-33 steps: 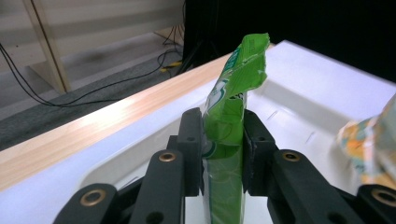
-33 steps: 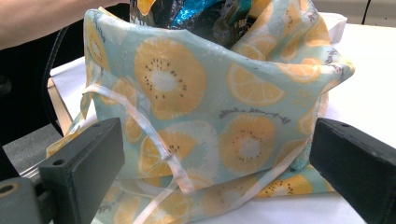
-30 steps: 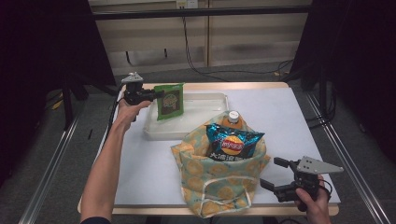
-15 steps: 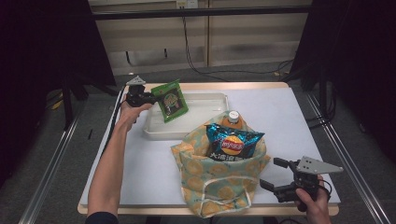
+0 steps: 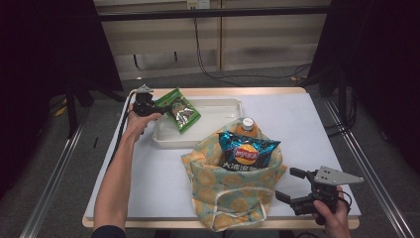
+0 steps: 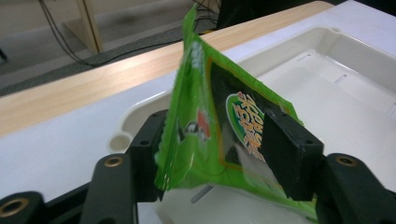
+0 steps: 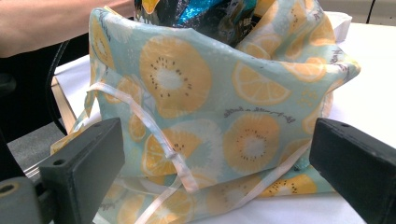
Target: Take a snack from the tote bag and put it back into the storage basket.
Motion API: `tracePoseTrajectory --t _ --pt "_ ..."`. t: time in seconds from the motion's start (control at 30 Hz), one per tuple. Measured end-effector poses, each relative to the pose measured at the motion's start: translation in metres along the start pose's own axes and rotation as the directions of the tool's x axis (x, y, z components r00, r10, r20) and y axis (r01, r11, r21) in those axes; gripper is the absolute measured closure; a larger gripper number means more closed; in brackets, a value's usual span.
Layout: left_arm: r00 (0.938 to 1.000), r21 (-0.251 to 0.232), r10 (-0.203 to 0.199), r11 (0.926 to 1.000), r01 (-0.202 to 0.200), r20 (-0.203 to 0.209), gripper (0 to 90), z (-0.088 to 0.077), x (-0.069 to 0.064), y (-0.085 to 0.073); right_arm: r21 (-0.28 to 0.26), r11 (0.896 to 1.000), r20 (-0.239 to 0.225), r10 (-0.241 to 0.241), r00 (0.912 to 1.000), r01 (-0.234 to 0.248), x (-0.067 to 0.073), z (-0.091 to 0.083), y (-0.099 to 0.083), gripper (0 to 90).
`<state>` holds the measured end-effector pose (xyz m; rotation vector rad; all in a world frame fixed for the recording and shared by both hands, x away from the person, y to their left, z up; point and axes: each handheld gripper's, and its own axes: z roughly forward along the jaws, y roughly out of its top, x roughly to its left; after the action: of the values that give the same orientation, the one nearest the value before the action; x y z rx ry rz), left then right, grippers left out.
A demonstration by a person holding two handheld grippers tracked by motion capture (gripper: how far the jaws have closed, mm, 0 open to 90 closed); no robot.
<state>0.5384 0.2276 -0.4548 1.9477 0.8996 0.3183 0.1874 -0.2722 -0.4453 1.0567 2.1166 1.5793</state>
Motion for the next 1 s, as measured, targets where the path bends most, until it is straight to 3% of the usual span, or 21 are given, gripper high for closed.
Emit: tracePoseTrajectory --t 0.17,0.3,0.4,0.53,0.6,0.73,0.77,0.83,0.93,1.0 --pt "0.9990 0.000 -0.037 0.9993 0.037 -0.023 30.2 -0.003 0.003 -0.003 0.002 1.000 -0.006 0.002 1.0000 -0.002 0.001 0.001 0.000 2.9" --pt "0.9971 -0.013 -0.056 0.9984 0.055 -0.051 26.2 -0.013 0.007 -0.001 0.001 1.000 -0.006 0.003 1.0000 -0.003 0.001 0.000 0.000 2.9" --pt "0.9962 -0.036 -0.075 0.9966 0.074 -0.045 24.7 -0.023 0.007 0.003 0.001 1.000 -0.005 0.001 1.0000 -0.001 0.001 0.000 0.000 2.9" --pt "0.9990 -0.091 -0.015 0.9958 0.011 -0.042 26.6 -0.040 -0.008 0.018 0.002 1.000 -0.008 0.004 1.0000 -0.004 0.000 0.001 0.000 2.9" --pt "0.9992 -0.103 -0.008 0.9947 0.004 -0.038 31.9 -0.044 -0.010 0.020 0.004 1.000 -0.007 0.007 1.0000 -0.007 -0.001 0.002 0.001 2.9" --pt "0.9979 -0.091 -0.022 0.9955 0.028 0.060 49.5 -0.048 -0.022 0.020 0.002 1.000 -0.006 -0.001 1.0000 0.001 0.000 0.002 0.001 3.0" --pt "0.9979 -0.080 -0.015 0.9966 0.020 0.062 55.4 -0.048 -0.028 0.019 0.003 1.000 -0.009 -0.003 1.0000 0.003 0.000 0.002 0.001 2.9" --pt "0.9923 -0.064 -0.014 0.9977 0.022 0.123 64.9 -0.044 -0.038 0.018 0.015 1.000 -0.013 -0.002 0.9999 0.002 0.000 0.002 0.000 2.8" --pt "0.9839 -0.045 0.003 0.9990 0.005 0.179 83.1 -0.039 -0.050 0.015 0.023 1.000 -0.016 0.002 0.9999 -0.001 0.000 0.004 0.000 2.9" --pt "0.9776 0.004 0.013 0.9999 -0.014 0.210 90.0 -0.032 -0.056 0.013 0.022 1.000 -0.020 0.001 0.9998 0.000 0.000 0.004 0.000 2.8"
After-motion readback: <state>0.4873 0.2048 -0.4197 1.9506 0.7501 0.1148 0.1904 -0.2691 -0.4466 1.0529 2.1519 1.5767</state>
